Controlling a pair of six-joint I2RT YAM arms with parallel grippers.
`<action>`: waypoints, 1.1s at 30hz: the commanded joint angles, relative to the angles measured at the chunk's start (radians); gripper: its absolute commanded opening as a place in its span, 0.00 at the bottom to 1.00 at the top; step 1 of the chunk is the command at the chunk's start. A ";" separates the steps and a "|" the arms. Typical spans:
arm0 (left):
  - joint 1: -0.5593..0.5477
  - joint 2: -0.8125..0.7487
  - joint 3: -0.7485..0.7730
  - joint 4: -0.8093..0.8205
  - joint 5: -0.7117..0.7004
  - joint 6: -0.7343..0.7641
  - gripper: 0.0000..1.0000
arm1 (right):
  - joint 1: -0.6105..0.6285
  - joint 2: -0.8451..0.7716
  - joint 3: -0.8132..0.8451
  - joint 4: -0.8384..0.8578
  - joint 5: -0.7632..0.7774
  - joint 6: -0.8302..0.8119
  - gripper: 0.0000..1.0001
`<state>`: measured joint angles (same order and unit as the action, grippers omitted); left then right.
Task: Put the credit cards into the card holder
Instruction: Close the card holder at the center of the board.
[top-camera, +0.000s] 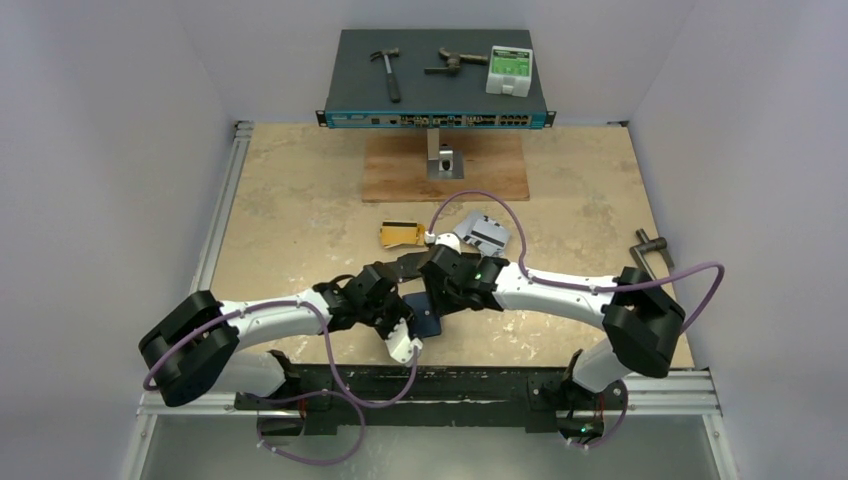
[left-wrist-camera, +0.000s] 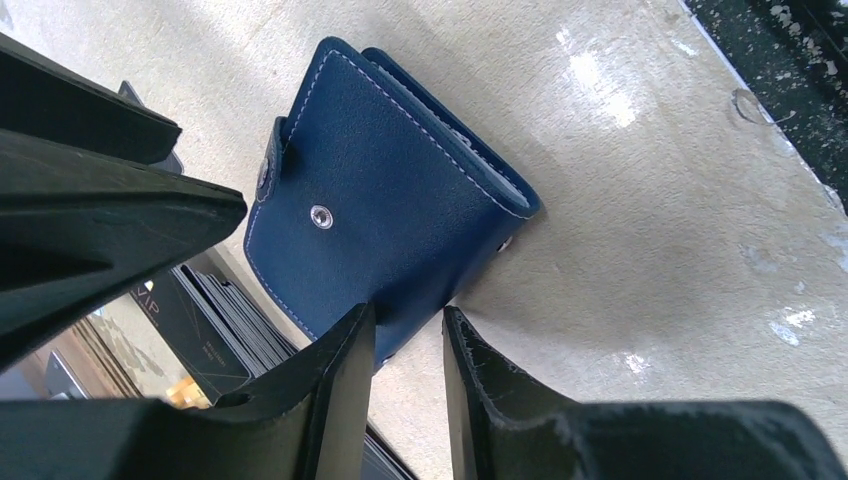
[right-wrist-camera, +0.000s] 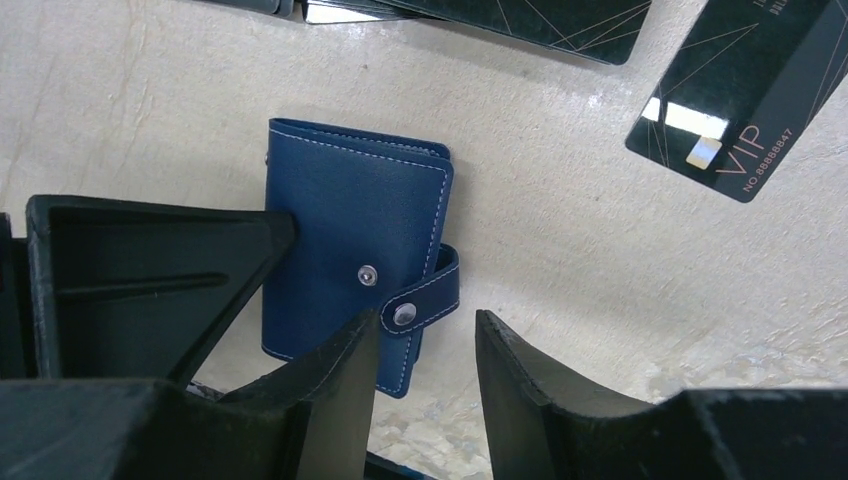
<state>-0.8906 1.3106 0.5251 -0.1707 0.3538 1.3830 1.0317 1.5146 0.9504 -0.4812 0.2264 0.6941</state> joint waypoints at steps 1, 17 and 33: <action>-0.011 0.005 0.006 0.031 0.004 0.024 0.31 | -0.004 0.025 0.051 -0.012 0.022 -0.015 0.40; -0.013 0.008 -0.022 0.051 0.024 0.017 0.21 | 0.007 0.091 0.091 -0.011 0.013 -0.030 0.39; -0.013 -0.004 -0.032 0.058 0.019 -0.008 0.17 | 0.013 0.080 0.095 -0.080 0.068 -0.028 0.18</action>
<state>-0.8989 1.3144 0.5083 -0.1242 0.3511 1.3880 1.0397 1.6142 1.0042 -0.5274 0.2508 0.6746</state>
